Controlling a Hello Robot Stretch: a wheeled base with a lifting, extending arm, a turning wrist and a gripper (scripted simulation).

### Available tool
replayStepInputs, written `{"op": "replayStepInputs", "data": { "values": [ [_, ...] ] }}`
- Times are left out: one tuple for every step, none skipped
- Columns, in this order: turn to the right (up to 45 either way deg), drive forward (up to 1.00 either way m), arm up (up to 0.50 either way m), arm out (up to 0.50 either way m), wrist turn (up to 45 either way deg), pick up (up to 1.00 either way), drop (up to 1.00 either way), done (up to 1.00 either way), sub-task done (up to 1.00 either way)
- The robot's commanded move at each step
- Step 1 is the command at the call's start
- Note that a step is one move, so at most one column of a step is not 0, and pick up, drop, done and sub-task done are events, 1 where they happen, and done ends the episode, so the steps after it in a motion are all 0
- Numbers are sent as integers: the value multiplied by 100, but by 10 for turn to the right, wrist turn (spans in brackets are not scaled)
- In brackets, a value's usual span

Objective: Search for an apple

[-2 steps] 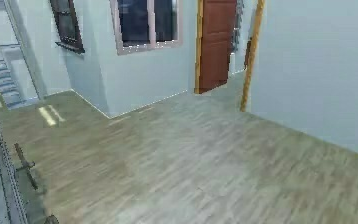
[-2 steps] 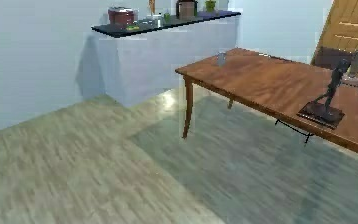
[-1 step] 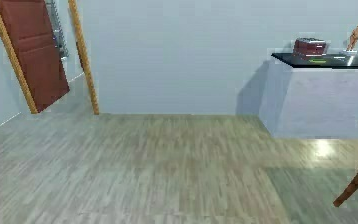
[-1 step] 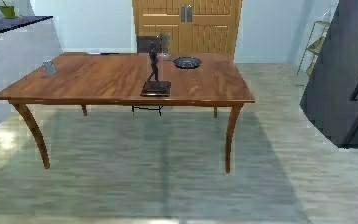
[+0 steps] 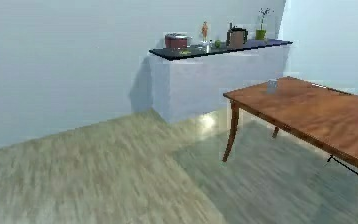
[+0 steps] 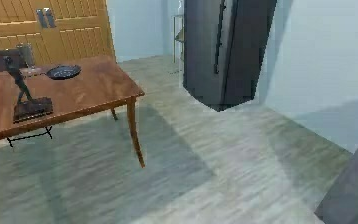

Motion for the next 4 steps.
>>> {"op": "replayStepInputs", "data": {
  "values": [
    [0,100,0,0,0,0,0,0,0],
    [0,55,0,0,0,0,0,0,0],
    [-30,0,0,0,0,0,0,0,0],
    [0,50,0,0,0,0,0,0,0]
  ]
}}
